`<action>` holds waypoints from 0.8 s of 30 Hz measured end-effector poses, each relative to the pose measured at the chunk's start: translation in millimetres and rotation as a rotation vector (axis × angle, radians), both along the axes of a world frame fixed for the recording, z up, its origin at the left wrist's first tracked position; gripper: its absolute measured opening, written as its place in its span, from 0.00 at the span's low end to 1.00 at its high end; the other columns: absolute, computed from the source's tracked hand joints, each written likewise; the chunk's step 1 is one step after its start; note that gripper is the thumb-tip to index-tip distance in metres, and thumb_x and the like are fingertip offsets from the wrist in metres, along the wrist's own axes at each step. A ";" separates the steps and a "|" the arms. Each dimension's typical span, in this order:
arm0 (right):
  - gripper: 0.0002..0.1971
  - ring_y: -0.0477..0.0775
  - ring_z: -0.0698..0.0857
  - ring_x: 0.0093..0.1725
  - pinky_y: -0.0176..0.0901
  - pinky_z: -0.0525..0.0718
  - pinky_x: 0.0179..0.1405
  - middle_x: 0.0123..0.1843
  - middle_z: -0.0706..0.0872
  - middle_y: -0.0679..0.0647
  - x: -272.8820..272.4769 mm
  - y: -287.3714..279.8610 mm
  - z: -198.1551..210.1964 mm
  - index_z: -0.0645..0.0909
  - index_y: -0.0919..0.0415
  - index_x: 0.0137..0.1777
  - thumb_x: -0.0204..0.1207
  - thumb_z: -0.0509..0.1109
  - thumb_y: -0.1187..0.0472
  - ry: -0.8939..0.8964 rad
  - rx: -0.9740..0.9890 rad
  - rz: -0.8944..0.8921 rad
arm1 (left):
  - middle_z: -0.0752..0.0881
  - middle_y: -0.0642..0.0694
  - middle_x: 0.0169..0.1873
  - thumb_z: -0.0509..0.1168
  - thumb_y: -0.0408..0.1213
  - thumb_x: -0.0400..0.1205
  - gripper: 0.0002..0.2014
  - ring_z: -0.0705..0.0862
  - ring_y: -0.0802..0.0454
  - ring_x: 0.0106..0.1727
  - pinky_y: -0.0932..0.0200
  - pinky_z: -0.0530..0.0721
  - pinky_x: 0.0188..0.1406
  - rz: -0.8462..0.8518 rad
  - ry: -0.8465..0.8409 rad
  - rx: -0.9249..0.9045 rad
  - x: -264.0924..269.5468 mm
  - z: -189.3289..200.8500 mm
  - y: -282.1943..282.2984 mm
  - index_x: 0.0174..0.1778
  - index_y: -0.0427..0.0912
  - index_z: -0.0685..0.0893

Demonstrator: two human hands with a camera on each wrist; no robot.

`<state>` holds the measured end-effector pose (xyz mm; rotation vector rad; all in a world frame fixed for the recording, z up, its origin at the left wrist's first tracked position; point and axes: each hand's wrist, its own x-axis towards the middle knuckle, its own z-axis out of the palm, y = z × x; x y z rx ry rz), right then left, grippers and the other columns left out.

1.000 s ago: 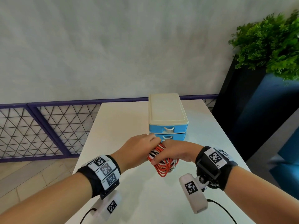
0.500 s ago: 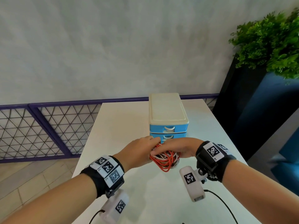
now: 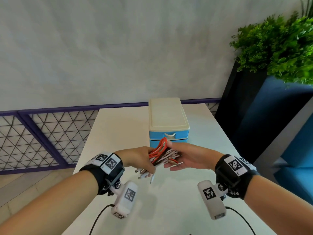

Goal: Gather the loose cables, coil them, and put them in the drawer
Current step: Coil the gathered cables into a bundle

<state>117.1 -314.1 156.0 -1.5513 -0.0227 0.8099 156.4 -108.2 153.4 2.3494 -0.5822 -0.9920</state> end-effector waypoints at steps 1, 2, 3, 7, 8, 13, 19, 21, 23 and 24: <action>0.24 0.56 0.86 0.59 0.55 0.81 0.69 0.62 0.87 0.58 -1.9 2.1 0.6 0.80 0.58 0.67 0.78 0.68 0.43 -0.025 0.008 -0.012 | 0.87 0.42 0.33 0.72 0.32 0.70 0.11 0.80 0.52 0.24 0.67 0.74 0.19 0.019 0.015 -0.031 -0.3 -1.1 0.1 0.45 0.43 0.79; 0.20 0.55 0.86 0.59 0.56 0.79 0.70 0.61 0.88 0.57 -3.1 4.4 0.7 0.81 0.57 0.65 0.77 0.71 0.49 -0.045 0.015 -0.026 | 0.87 0.46 0.31 0.73 0.32 0.71 0.11 0.80 0.56 0.23 0.69 0.74 0.19 0.036 0.016 -0.056 -0.5 -1.9 -0.3 0.43 0.45 0.79; 0.17 0.55 0.87 0.59 0.56 0.79 0.71 0.60 0.89 0.56 -3.8 6.5 0.4 0.82 0.56 0.64 0.76 0.74 0.53 -0.060 0.012 -0.041 | 0.85 0.49 0.30 0.75 0.33 0.72 0.11 0.80 0.59 0.23 0.70 0.74 0.19 0.049 0.008 -0.074 -0.5 -3.2 -1.3 0.41 0.48 0.78; 0.16 0.53 0.89 0.58 0.56 0.82 0.67 0.57 0.91 0.53 -5.0 12.1 -4.9 0.84 0.52 0.59 0.73 0.77 0.52 -0.094 -0.072 -0.059 | 0.84 0.54 0.30 0.75 0.34 0.71 0.12 0.80 0.62 0.24 0.72 0.74 0.20 0.086 -0.022 -0.092 -4.9 -9.9 -4.4 0.43 0.50 0.79; 0.16 0.52 0.89 0.58 0.56 0.83 0.66 0.57 0.91 0.52 -5.5 12.7 -7.0 0.84 0.51 0.60 0.73 0.77 0.50 -0.099 -0.084 -0.057 | 0.84 0.53 0.31 0.74 0.34 0.71 0.12 0.80 0.61 0.25 0.71 0.74 0.20 0.092 -0.017 -0.094 -6.6 -12.0 -4.4 0.45 0.49 0.79; 0.20 0.51 0.87 0.62 0.54 0.79 0.70 0.62 0.89 0.53 -6.2 8.0 -20.7 0.83 0.52 0.64 0.74 0.75 0.46 -0.059 0.021 -0.051 | 0.85 0.47 0.34 0.72 0.32 0.69 0.13 0.81 0.54 0.30 0.67 0.74 0.21 0.179 0.044 -0.144 -9.1 -21.3 -0.8 0.46 0.46 0.80; 0.23 0.48 0.81 0.68 0.53 0.76 0.69 0.66 0.86 0.50 -9.2 20.9 -36.6 0.81 0.55 0.67 0.73 0.77 0.51 -0.070 0.194 -0.224 | 0.82 0.44 0.27 0.69 0.28 0.68 0.11 0.81 0.49 0.26 0.67 0.71 0.18 0.360 0.097 -0.311 -4.8 -22.1 -4.7 0.45 0.40 0.80; 0.19 0.44 0.82 0.66 0.51 0.73 0.69 0.62 0.89 0.44 -9.6 32.3 -34.3 0.84 0.52 0.63 0.72 0.76 0.51 -0.116 0.170 -0.283 | 0.82 0.43 0.25 0.67 0.27 0.68 0.09 0.80 0.50 0.21 0.67 0.71 0.18 0.393 0.079 -0.332 -5.8 -20.9 -9.4 0.42 0.40 0.79; 0.16 0.44 0.84 0.64 0.52 0.73 0.68 0.58 0.90 0.46 -7.3 43.5 -34.3 0.84 0.54 0.60 0.73 0.76 0.54 -0.124 0.195 -0.364 | 0.82 0.44 0.24 0.66 0.26 0.69 0.06 0.79 0.53 0.19 0.66 0.72 0.18 0.422 0.047 -0.329 -6.5 -22.3 -17.5 0.39 0.40 0.80; 0.18 0.48 0.84 0.63 0.54 0.76 0.67 0.57 0.90 0.50 -5.1 48.7 -35.3 0.84 0.57 0.61 0.72 0.77 0.56 -0.120 0.227 -0.424 | 0.82 0.46 0.24 0.66 0.27 0.70 0.06 0.80 0.54 0.21 0.66 0.74 0.19 0.416 0.014 -0.312 -7.0 -23.3 -23.0 0.37 0.42 0.80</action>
